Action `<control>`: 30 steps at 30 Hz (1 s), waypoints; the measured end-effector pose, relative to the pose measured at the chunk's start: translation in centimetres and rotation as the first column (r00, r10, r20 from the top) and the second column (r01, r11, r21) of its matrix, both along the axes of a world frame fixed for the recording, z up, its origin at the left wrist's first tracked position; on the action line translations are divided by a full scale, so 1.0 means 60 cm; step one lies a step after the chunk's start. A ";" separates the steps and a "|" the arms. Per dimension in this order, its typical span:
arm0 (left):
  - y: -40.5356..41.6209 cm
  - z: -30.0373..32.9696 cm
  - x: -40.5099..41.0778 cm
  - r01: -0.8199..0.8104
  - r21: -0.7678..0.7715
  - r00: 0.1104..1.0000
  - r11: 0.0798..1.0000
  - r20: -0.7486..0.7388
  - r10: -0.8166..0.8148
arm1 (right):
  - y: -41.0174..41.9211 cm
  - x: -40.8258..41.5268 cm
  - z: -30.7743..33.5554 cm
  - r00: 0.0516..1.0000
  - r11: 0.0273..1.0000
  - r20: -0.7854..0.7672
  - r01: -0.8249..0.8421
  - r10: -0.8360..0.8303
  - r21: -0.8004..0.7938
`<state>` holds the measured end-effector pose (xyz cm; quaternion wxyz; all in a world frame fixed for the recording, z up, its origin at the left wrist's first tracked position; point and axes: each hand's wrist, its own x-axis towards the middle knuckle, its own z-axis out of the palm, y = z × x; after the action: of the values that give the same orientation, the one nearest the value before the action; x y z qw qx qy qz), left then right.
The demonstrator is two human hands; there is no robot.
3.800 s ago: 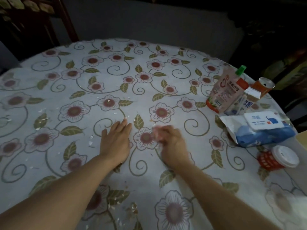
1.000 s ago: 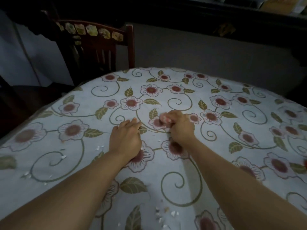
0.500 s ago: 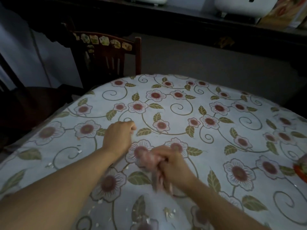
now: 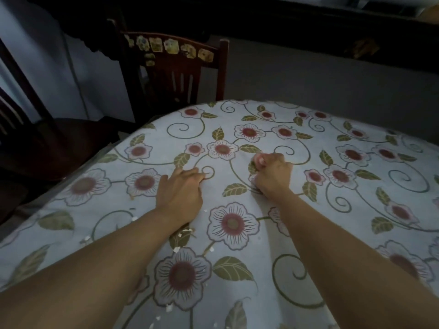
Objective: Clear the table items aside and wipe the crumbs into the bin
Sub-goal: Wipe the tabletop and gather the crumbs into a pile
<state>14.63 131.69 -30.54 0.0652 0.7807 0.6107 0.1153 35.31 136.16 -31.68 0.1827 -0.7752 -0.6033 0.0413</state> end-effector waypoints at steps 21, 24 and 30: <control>-0.040 0.018 -0.164 -0.179 -0.206 0.984 0.962 -0.061 0.170 | -0.029 -0.118 0.050 0.927 0.981 -0.325 -0.193 0.188 0.017; -0.037 0.020 -0.166 -0.167 -0.218 0.985 0.961 -0.003 0.171 | -0.040 -0.168 0.003 0.959 0.965 -0.111 -0.260 0.260 0.020; -0.025 0.031 -0.194 -0.100 -0.324 0.994 0.941 0.009 0.109 | -0.221 -0.268 0.039 0.538 0.610 -0.398 -0.789 0.744 0.073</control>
<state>2.97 130.20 -28.66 0.1941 0.7244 0.6609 0.0275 19.25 122.88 -29.35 0.2170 -0.4163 -0.8287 0.3046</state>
